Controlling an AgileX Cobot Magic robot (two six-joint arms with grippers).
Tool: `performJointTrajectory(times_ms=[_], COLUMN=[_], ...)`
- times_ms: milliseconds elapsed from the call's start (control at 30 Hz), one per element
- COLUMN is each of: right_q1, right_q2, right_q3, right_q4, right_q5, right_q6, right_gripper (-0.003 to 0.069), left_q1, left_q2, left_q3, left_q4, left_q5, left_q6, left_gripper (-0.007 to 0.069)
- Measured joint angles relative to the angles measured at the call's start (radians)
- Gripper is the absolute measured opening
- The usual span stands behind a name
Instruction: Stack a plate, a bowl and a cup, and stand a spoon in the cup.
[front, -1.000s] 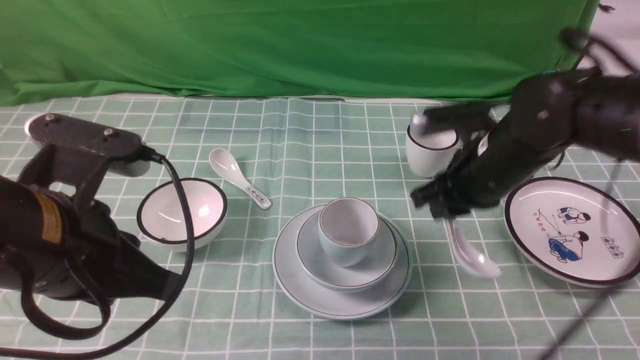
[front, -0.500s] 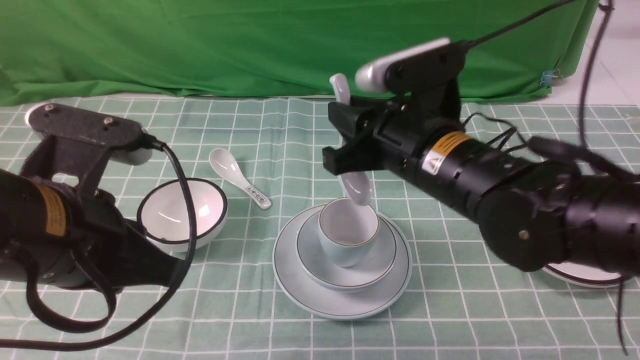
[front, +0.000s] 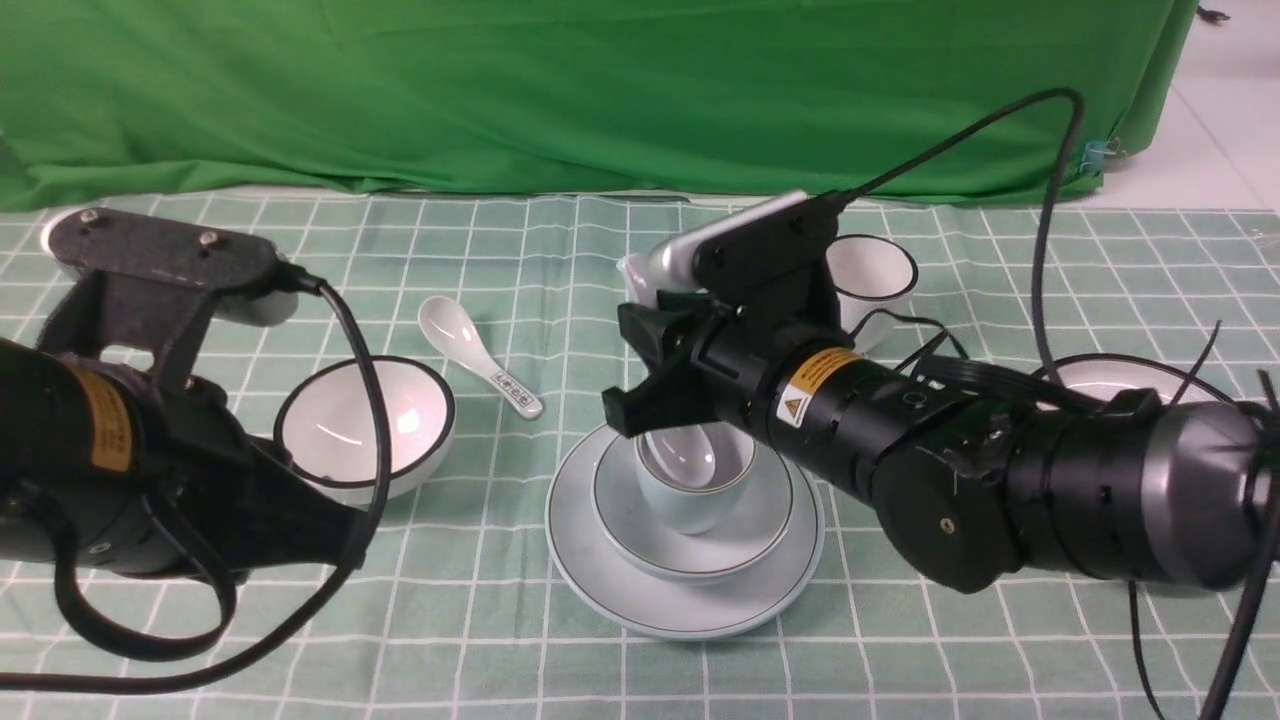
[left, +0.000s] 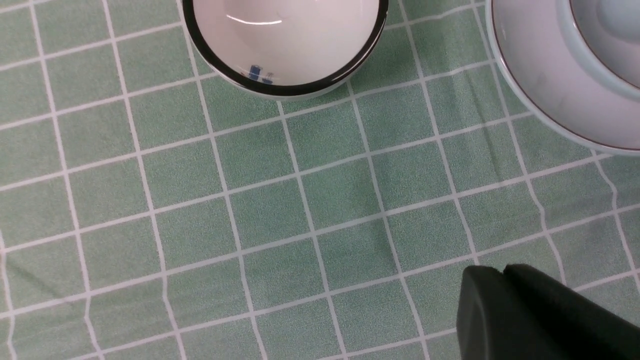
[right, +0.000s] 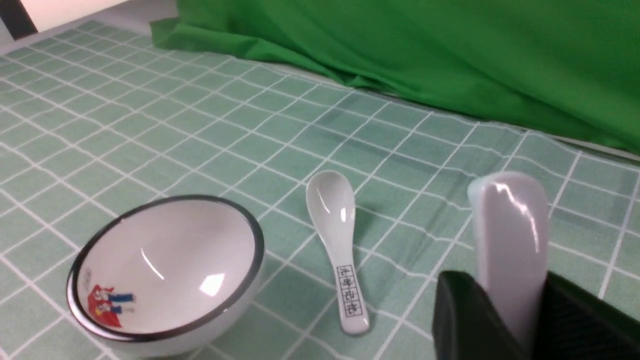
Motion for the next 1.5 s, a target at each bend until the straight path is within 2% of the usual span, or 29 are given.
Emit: performJointTrajectory(times_ms=[133, 233, 300, 367, 433, 500, 600, 733, 933, 1000, 1233, 1300, 1400, 1500], right_q1=[0.000, 0.000, 0.000, 0.000, -0.005, -0.021, -0.056, -0.117, -0.188, -0.205, -0.222, -0.222, -0.222, -0.222], right_q2=[0.008, 0.005, -0.021, -0.059, -0.135, -0.265, -0.417, -0.658, -1.014, -1.241, -1.679, -1.721, -1.806, -1.809], right_q3=[0.000, 0.000, 0.000, 0.000, 0.000, 0.000, 0.000, 0.001, 0.095, 0.214, 0.507, 0.537, 0.589, 0.591], right_q4=[0.001, 0.001, 0.001, 0.001, 0.001, 0.001, 0.000, -0.014, -0.027, -0.058, -0.120, -0.126, -0.129, -0.129], right_q5=[0.010, 0.028, 0.120, 0.243, 0.424, 0.636, 0.840, 0.998, 0.974, 0.895, 0.757, 0.743, 0.724, 0.702], right_q6=[-0.009, -0.026, -0.040, -0.043, -0.053, -0.070, -0.076, -0.068, -0.035, -0.031, -0.031, -0.031, -0.031, -0.031], right_gripper=[0.0188, 0.0306, 0.0349, 0.0349, 0.0309, 0.0205, 0.0080, 0.0037, 0.0032, 0.0032, 0.0031, 0.0031, 0.0031, 0.0035], left_q1=[0.000, 0.000, 0.000, 0.000, 0.000, 0.000, 0.000, 0.000, 0.000, 0.000, 0.000, 0.000, 0.000, 0.000], left_q2=[0.000, 0.000, 0.000, 0.000, 0.000, 0.000, 0.000, 0.000, 0.000, 0.000, -0.002, -0.006, -0.061, -0.128], left_q3=[0.000, 0.000, 0.000, 0.000, 0.000, 0.000, 0.000, 0.000, 0.000, 0.000, 0.000, 0.000, 0.026, 0.068], left_q4=[0.000, 0.000, 0.000, 0.000, -0.003, -0.012, -0.015, -0.015, -0.015, -0.017, -0.043, -0.061, -0.136, -0.162], left_q5=[-0.001, -0.011, -0.025, -0.034, -0.046, -0.067, -0.112, -0.172, -0.238, -0.258, -0.253, -0.252, -0.263, -0.287], left_q6=[0.000, 0.000, 0.000, -0.001, -0.001, -0.001, -0.001, -0.001, -0.001, -0.001, 0.034, 0.049, 0.141, 0.162], left_gripper=[0.0010, 0.0010, 0.0010, 0.0010, 0.0010, 0.0010, 0.0010, 0.0010, 0.0010, 0.0010, 0.0010, 0.0010, 0.0010, 0.0010])
